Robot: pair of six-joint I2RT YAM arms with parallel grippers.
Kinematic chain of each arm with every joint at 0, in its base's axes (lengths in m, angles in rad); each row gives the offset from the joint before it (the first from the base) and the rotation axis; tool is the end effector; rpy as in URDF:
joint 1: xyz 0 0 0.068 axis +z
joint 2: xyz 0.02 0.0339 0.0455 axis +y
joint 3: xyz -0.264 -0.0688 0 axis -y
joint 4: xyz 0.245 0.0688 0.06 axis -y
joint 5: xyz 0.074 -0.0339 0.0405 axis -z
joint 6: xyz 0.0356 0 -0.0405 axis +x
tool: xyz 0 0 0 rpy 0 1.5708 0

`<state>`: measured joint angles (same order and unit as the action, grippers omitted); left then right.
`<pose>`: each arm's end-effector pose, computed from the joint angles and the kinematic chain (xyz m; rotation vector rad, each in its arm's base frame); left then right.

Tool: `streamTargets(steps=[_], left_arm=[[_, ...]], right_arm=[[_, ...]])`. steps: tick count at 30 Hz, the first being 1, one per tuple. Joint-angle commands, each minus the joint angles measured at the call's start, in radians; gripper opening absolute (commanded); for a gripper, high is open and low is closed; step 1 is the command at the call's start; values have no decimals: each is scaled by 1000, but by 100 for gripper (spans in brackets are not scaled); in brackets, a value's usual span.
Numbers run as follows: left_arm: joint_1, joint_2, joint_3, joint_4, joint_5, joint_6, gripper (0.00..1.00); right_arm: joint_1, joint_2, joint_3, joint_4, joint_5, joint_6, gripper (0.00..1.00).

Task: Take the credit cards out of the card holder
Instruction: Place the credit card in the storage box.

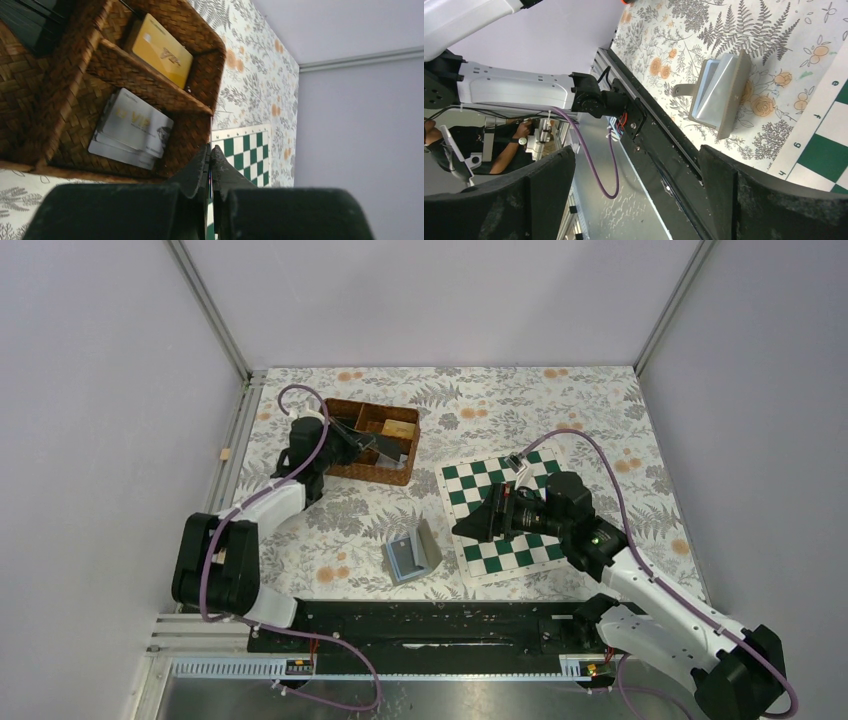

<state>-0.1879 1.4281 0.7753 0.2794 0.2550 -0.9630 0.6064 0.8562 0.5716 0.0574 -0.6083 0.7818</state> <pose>0.3073 -0.0676 0.2341 -0.6122 1.9767 -0.9871 0.1524 0.1304 0.2785 -0.3182 2.0115 1.4818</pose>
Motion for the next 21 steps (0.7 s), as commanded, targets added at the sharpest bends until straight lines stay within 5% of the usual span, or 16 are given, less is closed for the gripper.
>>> streamTargets(steps=[1,21], left_arm=[[4,56,15,205,-79,-35,0],[-29,266,15,411,-65,-7,0]], right_arm=[[-4,-19,65,-34,26,-47,99],[-6,5,80,-43,19,-68,99]])
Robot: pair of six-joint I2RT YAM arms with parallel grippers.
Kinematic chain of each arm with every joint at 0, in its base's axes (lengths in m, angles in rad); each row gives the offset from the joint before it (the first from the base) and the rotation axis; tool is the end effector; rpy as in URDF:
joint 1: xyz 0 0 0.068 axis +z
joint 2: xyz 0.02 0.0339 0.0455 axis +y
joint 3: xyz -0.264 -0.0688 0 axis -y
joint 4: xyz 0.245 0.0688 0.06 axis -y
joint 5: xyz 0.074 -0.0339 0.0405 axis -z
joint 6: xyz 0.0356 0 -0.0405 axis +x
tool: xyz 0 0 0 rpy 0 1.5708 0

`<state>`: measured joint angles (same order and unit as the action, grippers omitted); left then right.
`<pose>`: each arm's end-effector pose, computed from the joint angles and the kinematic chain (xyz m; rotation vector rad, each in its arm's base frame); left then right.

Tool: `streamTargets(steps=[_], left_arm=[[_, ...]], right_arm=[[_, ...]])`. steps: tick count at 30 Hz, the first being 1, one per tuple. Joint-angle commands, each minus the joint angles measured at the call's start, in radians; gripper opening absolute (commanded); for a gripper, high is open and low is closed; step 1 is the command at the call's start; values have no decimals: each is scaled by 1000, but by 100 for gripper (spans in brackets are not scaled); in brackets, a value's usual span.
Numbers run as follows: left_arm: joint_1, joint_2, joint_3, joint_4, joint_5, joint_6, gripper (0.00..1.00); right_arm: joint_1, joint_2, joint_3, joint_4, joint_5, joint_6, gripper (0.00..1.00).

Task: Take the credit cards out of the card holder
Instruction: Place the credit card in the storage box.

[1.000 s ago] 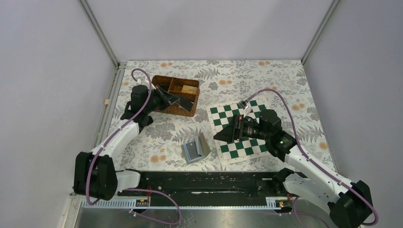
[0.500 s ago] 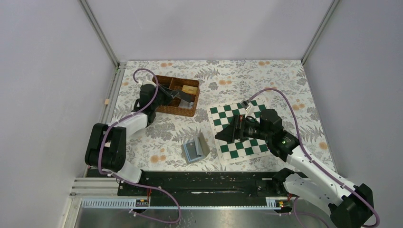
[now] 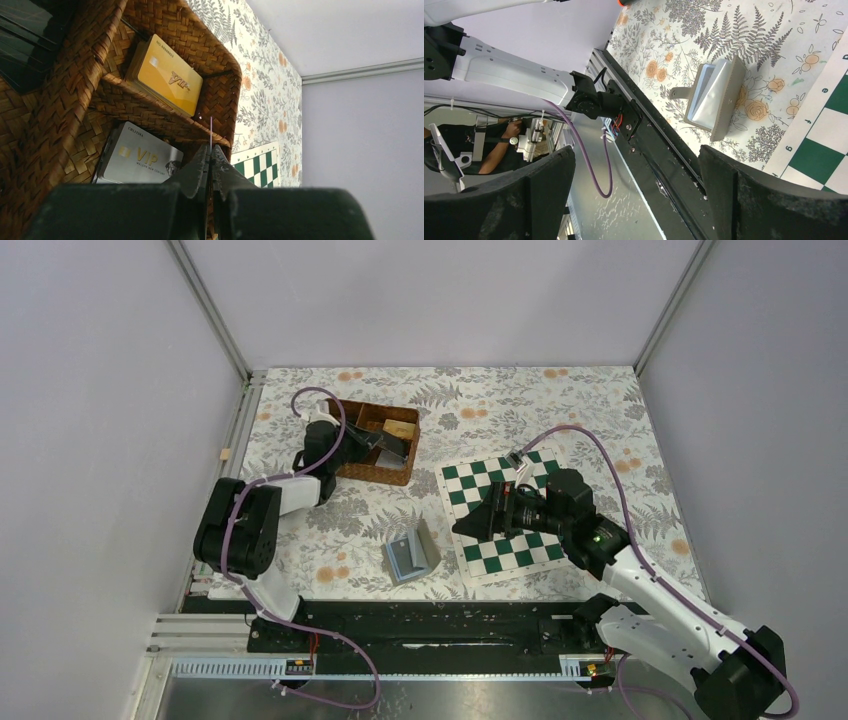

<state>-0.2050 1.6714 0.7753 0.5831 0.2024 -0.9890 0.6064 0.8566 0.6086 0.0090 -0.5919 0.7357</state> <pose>0.3412 -0.0783 0.1888 -0.6275 1.9047 -0.9858 0.1529 0.1303 0.2865 -0.3448 2.0033 1.4377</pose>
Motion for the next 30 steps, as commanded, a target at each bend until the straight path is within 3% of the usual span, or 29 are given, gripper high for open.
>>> streamTargets(steps=[1,9,20,25,30], left_arm=[[-13,26,9,115,-14,15,0],[-17,75,-31,212,-5,8,0],[-17,123,-27,212,-5,16,0],[-18,120,-24,181,-20,34,8],[-17,128,-17,173,-12,44,0]], right_arm=[[-6,6,42,5,2,-24,99],[-5,22,48,5,9,-32,99],[-5,33,49,6,15,-38,99],[-5,40,49,5,15,-41,100],[-5,41,50,5,17,-46,100]])
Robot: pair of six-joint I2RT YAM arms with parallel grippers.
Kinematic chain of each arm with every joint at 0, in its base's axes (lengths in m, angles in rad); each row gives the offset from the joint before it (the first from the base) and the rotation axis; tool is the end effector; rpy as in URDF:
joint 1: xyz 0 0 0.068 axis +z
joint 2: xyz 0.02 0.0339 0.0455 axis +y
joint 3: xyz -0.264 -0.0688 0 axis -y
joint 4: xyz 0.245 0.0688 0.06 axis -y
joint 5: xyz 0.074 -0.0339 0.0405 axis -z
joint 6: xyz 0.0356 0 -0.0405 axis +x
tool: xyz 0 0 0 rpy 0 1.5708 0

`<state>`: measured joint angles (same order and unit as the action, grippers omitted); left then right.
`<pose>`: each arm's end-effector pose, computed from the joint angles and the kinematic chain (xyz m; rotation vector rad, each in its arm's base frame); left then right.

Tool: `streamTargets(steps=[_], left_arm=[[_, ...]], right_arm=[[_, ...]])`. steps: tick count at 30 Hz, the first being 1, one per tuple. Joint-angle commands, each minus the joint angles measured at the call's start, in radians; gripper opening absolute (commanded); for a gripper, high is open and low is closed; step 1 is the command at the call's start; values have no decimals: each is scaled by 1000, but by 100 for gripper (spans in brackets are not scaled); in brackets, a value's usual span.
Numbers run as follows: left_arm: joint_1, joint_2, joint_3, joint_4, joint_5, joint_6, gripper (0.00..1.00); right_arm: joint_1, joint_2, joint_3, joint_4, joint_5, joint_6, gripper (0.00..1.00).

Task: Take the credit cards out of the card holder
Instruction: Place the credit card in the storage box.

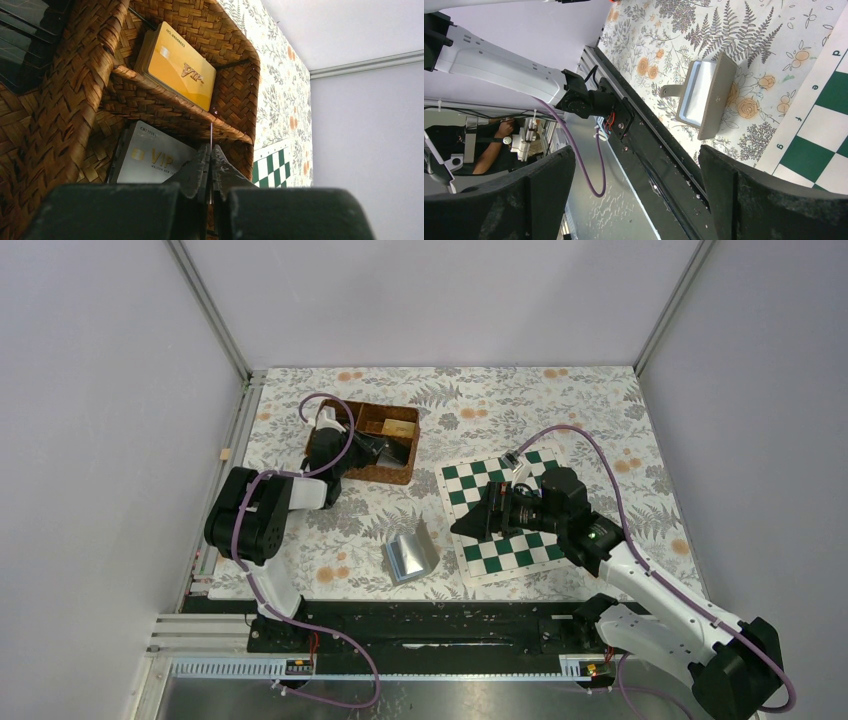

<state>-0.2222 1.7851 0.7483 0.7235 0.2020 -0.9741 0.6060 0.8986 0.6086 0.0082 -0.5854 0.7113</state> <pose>0.3457 -0.0854 0.1576 -0.5974 1.9151 -0.9868 0.1590 0.1341 0.2787 -0.3502 2.0392 1.4091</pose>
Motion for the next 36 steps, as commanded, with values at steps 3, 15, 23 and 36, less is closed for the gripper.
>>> streamTargets(steps=[3,15,23,36], left_arm=[[0,-2,8,35,-3,32,0],[8,-248,60,-224,-36,100,0],[136,-347,204,-546,-72,195,0],[304,-94,421,-523,7,275,0]], right_arm=[[-5,6,47,6,10,-24,100],[-6,21,58,-1,-8,-21,99],[-6,20,135,-175,6,-83,99],[-8,67,350,-369,105,-186,99]])
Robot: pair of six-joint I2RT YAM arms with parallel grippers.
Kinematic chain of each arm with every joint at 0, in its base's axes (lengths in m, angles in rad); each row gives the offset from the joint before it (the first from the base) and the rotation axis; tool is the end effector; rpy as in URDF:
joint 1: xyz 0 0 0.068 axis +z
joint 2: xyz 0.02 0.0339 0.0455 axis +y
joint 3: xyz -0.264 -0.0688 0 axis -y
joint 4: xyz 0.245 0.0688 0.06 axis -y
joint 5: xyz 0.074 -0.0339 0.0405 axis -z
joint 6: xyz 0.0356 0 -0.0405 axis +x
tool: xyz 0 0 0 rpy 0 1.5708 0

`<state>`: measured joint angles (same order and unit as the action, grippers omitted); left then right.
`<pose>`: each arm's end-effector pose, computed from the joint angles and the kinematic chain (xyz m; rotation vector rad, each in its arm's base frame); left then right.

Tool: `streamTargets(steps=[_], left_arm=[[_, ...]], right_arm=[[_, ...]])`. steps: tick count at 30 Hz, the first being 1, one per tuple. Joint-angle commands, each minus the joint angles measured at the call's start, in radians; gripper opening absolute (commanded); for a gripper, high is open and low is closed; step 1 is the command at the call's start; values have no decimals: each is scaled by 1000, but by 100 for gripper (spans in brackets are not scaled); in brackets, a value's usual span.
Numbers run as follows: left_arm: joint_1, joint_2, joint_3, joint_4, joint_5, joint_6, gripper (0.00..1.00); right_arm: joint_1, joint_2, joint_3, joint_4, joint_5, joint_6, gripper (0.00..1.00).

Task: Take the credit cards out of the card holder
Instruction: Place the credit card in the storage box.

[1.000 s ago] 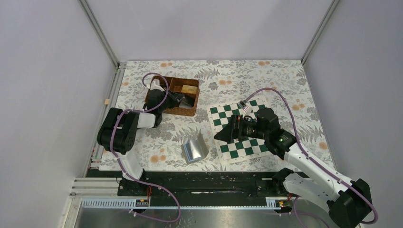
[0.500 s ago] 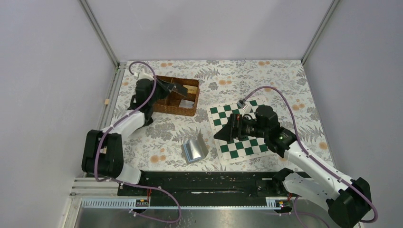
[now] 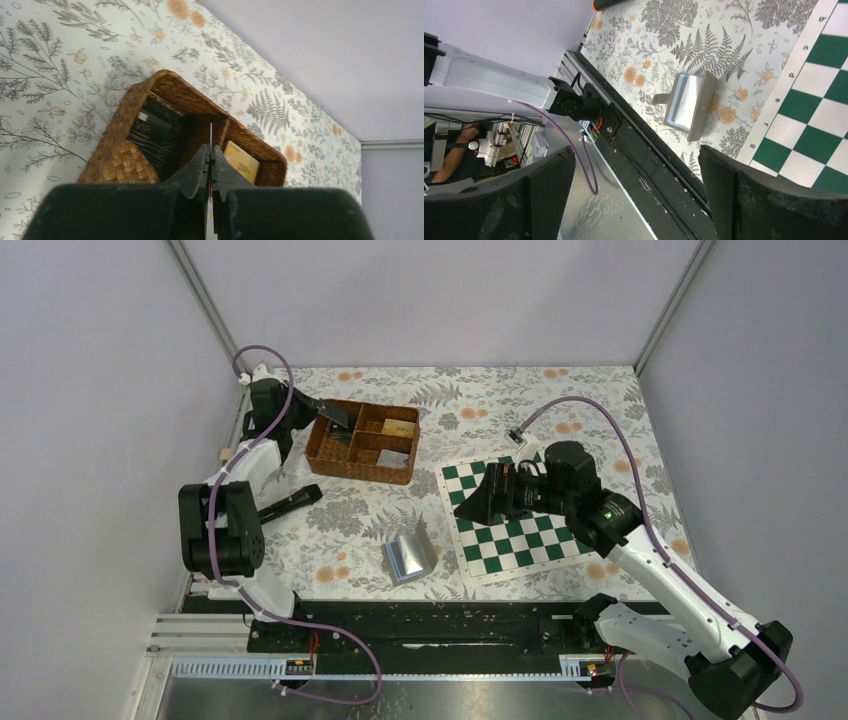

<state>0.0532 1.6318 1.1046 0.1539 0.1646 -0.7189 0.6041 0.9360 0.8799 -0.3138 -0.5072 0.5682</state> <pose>0.3794 0.0144 0.2658 -0.6434 1.8795 -0.5968 0.1625 0.1332 0.3342 -0.4060 2.0708 1.2356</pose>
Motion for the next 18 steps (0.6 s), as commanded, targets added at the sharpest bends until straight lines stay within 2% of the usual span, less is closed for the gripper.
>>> streamTargets(steps=[1,8,18], left_arm=[[31,79,75,57,45,27,0],[31,205,160,87,96,56,0],[31,294,184,139,123,52,0]], right_arm=[[-7,35,88,-47,27,-42,100],[-11,71,122,-47,21,-44,99],[-19,112,153,-45,12,-48,100]])
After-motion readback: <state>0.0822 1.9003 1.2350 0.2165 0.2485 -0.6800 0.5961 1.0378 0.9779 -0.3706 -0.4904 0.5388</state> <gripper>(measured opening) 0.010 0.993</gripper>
